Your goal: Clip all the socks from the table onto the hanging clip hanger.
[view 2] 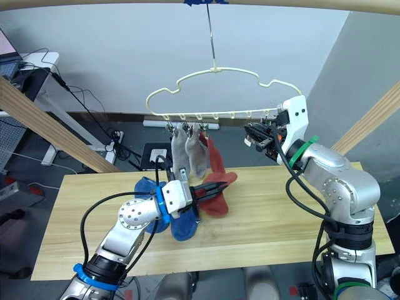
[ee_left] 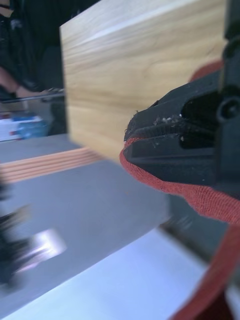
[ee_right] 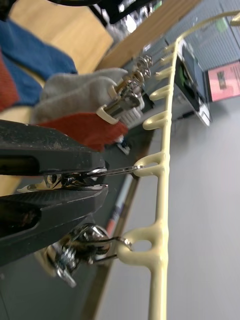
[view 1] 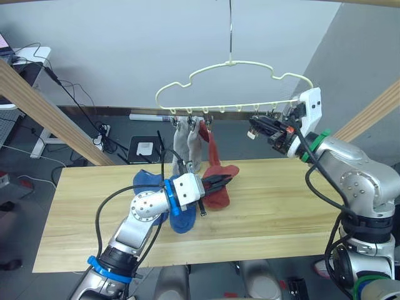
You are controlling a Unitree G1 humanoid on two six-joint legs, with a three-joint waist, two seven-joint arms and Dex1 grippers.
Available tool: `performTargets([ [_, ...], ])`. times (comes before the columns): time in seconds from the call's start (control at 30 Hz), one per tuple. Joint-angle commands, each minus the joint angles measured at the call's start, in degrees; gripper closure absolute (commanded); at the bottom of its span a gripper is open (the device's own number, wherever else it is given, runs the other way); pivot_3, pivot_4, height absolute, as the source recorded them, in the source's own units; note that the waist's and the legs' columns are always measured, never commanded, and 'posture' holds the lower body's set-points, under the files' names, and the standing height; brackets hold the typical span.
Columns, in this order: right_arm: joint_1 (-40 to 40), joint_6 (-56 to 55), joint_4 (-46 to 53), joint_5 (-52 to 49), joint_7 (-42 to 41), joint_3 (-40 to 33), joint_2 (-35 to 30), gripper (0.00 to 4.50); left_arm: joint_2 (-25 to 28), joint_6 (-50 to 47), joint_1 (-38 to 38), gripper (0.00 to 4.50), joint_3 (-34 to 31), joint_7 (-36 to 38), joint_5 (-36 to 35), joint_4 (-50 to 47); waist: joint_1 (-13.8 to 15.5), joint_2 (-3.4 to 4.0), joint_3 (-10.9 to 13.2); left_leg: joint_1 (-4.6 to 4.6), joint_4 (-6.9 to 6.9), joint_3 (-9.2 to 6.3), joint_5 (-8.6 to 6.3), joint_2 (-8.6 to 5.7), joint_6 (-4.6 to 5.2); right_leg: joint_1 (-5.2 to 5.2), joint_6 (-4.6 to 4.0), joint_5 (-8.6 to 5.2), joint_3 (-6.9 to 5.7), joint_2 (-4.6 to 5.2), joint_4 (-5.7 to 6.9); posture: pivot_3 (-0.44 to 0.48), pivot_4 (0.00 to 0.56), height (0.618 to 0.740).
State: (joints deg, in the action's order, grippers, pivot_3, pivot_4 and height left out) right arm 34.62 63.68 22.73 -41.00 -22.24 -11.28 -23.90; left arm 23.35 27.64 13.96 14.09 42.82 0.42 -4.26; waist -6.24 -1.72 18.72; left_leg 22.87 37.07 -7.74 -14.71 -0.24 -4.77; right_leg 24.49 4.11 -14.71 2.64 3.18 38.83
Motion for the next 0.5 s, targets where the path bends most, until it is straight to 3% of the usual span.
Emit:
performTargets([
  [0.03, -0.17, 8.25, -0.94, -4.68, 2.95, -3.99, 0.5, 4.45, -0.3, 7.15, -0.23, 4.46, -1.77, -3.86, 2.62, -1.5, 0.04, 0.0, 0.0, -0.04, 0.0, -0.01, 0.0, 0.0, 0.0, -0.07, 0.0, 0.0, -0.02, 0.0, -0.03, -0.203, 0.313, 0.74],
  [0.27, 8.08, 26.94, -4.53, -16.37, 13.75, -19.47, 11.28, 4.45, -2.66, 12.75, 1.89, 4.46, -1.9, -10.85, 8.73, 1.09, -0.07, 0.02, -0.02, -0.05, -0.01, -0.04, 0.0, 0.01, 0.02, -0.1, 0.0, 0.0, -0.06, -0.01, -0.01, -0.206, 0.308, 0.74],
  [0.5, 10.12, 28.82, -8.19, -26.6, 25.49, -24.48, 14.86, 4.45, -2.95, 14.79, 3.26, 4.46, -1.24, -13.23, 10.48, 3.01, -0.34, 0.04, -0.03, -0.03, -0.05, -0.01, 0.0, 0.0, 0.03, -0.07, 0.0, 0.0, -0.05, -0.01, -0.01, -0.212, 0.303, 0.74],
])
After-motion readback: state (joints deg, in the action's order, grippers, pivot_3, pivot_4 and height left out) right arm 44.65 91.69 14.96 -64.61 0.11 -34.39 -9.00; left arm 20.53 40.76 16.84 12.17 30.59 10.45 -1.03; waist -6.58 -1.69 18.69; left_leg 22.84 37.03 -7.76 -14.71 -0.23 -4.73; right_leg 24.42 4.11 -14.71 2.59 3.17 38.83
